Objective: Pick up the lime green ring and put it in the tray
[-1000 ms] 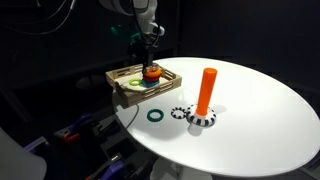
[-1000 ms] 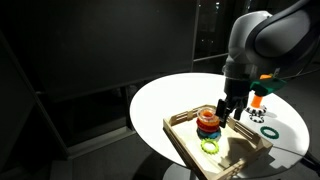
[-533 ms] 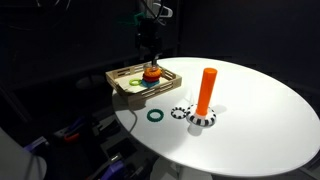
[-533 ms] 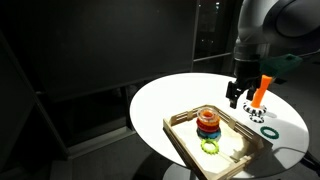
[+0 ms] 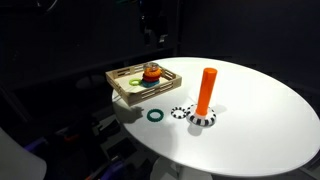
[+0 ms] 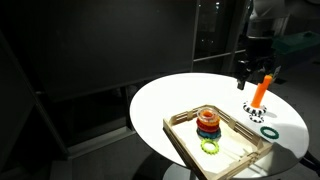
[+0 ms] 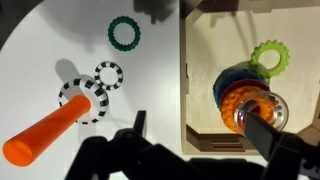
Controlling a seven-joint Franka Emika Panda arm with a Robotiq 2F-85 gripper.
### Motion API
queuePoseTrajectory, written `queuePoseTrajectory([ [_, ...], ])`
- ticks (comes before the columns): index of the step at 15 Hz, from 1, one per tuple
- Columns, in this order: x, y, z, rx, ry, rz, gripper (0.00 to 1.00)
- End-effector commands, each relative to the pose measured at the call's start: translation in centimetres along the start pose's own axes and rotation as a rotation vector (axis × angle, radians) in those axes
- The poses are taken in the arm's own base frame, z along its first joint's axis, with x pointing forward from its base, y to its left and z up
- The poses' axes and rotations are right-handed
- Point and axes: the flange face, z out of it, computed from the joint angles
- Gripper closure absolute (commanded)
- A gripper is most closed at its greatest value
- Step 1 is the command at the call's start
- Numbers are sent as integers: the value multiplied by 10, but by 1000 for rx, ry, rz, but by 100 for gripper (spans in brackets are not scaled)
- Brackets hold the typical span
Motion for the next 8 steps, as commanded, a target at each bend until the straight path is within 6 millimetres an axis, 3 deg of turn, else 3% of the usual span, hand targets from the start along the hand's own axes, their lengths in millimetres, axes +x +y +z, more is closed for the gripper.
queuePoseTrajectory([
  [1,-15,20,-30,52,4,25,0],
  [8,-28,47,-70,114,-41,53,0],
])
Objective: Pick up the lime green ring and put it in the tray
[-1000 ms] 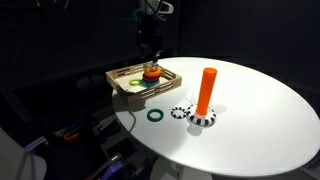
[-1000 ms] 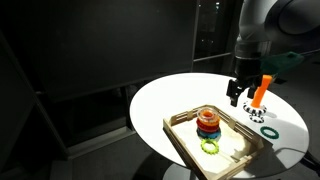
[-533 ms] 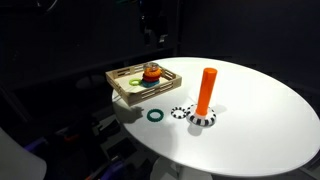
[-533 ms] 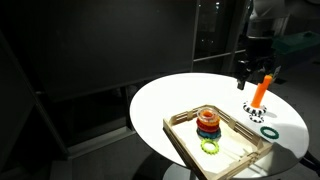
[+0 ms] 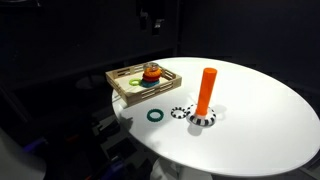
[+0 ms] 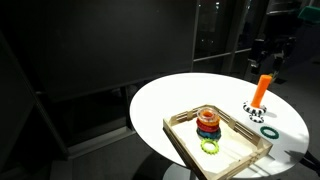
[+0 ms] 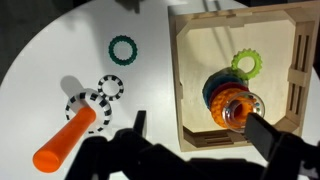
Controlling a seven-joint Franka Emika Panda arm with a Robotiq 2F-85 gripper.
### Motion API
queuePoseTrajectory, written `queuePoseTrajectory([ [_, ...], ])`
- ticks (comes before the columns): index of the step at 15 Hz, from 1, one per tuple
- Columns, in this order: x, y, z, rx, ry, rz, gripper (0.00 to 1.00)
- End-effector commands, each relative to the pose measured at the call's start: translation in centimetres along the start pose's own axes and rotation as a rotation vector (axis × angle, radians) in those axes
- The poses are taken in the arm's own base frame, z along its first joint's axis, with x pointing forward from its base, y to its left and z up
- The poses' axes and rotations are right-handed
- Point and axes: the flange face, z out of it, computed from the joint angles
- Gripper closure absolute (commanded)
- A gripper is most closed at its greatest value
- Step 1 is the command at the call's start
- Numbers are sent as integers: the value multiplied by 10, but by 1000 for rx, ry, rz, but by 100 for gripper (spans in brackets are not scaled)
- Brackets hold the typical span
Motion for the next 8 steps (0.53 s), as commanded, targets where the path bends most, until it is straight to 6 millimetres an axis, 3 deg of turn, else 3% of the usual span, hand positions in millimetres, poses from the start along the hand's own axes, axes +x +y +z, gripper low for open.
queuePoseTrajectory([
  [1,-9,14,-23,16,-8,6,0],
  [2,-4,7,-10,0,-3,10,0],
  [8,-6,10,-18,2,4,15,0],
])
